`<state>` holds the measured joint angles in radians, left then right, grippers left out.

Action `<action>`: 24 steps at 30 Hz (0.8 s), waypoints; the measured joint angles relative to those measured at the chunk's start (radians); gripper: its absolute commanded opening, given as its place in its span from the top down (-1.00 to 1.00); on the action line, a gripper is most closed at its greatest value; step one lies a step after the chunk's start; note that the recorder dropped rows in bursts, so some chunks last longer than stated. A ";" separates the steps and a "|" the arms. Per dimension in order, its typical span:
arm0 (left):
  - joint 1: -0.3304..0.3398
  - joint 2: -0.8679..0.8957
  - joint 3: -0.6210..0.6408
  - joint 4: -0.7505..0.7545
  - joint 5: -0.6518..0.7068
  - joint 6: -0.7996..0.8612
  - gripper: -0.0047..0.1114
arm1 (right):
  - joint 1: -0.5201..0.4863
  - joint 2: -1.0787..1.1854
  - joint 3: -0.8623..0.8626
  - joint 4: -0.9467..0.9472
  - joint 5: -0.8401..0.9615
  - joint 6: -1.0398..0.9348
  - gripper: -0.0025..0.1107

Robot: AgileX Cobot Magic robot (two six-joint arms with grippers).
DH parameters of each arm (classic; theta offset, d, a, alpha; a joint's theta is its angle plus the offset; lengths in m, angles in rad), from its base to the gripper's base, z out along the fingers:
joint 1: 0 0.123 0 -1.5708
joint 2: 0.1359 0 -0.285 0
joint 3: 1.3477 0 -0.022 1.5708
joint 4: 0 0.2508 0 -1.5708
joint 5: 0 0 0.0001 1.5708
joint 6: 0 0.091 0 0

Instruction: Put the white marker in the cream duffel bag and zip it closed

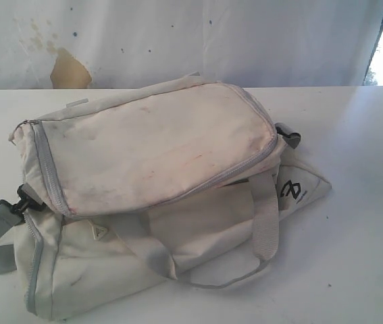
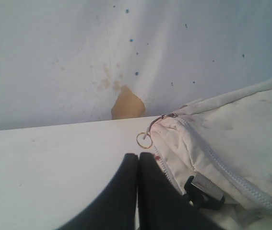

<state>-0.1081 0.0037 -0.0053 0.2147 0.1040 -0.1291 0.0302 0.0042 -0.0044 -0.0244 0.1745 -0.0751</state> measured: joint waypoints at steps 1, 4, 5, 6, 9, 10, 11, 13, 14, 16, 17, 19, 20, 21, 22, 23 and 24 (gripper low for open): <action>0.000 0.000 0.000 0.000 0.000 0.000 0.92 | 0.000 0.000 0.000 0.000 0.000 0.000 0.96; 0.000 0.000 0.000 0.000 0.000 0.000 0.92 | 0.000 0.000 0.000 0.000 0.002 0.000 0.96; 0.000 0.000 0.000 0.000 0.000 0.000 0.92 | 0.000 0.000 0.000 0.000 0.002 0.000 0.96; 0.000 0.000 0.000 0.000 0.000 0.000 0.92 | 0.000 0.000 0.000 0.000 0.002 0.000 0.96; 0.034 0.000 0.000 0.000 0.002 0.000 0.92 | 0.000 0.000 0.000 0.000 0.002 0.000 0.96; 0.054 0.000 0.000 0.000 0.002 0.000 0.92 | 0.000 0.000 0.000 0.000 0.002 0.000 0.96; 0.072 0.000 0.000 0.000 0.002 0.000 0.92 | 0.000 0.000 0.000 0.000 0.004 0.000 0.96; 0.100 0.000 0.000 0.000 0.003 0.000 0.92 | 0.000 0.000 0.000 0.000 0.004 0.000 0.96; 0.108 0.000 0.000 0.000 0.003 0.000 0.92 | 0.000 0.000 0.000 0.000 0.004 0.000 0.96; 0.117 0.000 0.000 -0.006 0.003 0.000 0.92 | 0.000 0.000 0.000 0.000 0.004 0.000 0.96; 0.116 0.000 0.000 -0.020 0.003 0.000 0.92 | 0.000 0.000 0.000 0.000 0.004 0.000 0.96; 0.116 0.000 0.000 -0.048 0.003 -0.002 0.92 | 0.000 0.000 0.000 0.000 0.004 0.000 0.96; 0.116 0.000 0.000 -0.062 0.003 -0.002 0.92 | 0.000 0.000 0.000 0.000 0.004 0.000 0.96; 0.116 0.000 0.000 -0.067 0.003 -0.002 0.92 | 0.000 0.000 0.000 0.000 0.004 0.002 0.96; 0.116 0.000 0.000 -0.075 0.003 -0.002 0.92 | 0.000 0.000 0.000 0.000 0.004 0.002 0.96; 0.116 0.000 0.000 -0.094 0.003 -0.002 0.92 | 0.000 0.000 0.000 0.000 0.004 0.002 0.96; 0.116 0.000 0.000 -0.112 0.003 -0.002 0.92 | 0.000 0.000 0.000 0.000 0.004 0.002 0.96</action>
<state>0.0083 0.0037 -0.0053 0.1023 0.1075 -0.1309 0.0302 0.0042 -0.0044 -0.0244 0.1783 -0.0736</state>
